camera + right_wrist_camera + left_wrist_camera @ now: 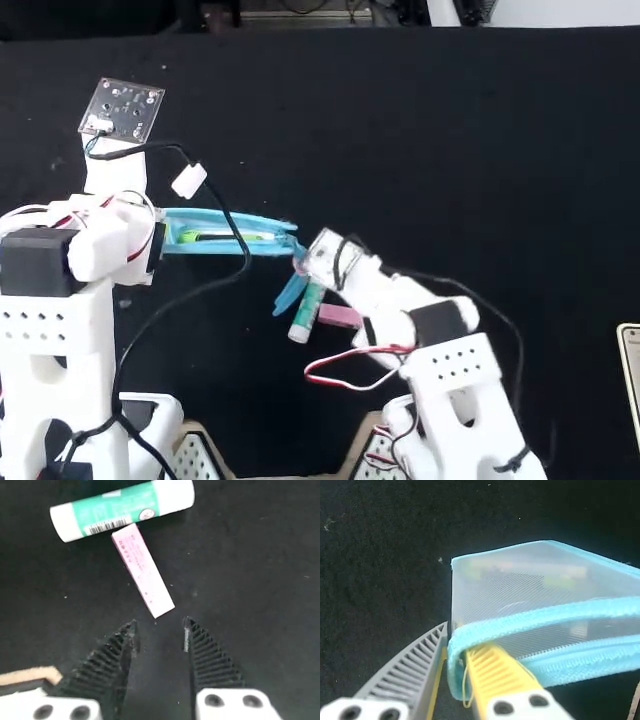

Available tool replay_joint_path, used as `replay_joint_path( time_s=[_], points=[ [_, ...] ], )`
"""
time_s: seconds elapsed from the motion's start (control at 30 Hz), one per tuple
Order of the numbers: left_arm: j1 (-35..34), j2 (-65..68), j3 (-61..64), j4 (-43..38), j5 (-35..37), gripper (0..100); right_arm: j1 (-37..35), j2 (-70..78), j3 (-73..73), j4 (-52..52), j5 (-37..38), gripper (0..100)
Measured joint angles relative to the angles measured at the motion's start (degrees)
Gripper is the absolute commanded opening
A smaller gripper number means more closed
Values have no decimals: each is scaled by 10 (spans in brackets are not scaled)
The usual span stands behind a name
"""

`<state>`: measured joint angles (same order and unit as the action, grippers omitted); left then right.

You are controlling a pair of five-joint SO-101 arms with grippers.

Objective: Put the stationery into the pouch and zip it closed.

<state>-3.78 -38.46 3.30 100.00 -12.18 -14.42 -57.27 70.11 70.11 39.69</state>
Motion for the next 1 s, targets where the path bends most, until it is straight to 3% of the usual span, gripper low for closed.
replay_joint_path(
  time_s=[0.23,0.77,0.9,1.0],
  points=[
    [0,0,0,0,0,30,0,14,76,-99,4,135],
    [0,0,0,0,0,30,1,121,78,-214,29,132],
    [0,0,0,0,0,30,1,121,78,-220,33,8],
    [0,0,0,0,0,30,4,121,78,-220,73,8]
  ],
)
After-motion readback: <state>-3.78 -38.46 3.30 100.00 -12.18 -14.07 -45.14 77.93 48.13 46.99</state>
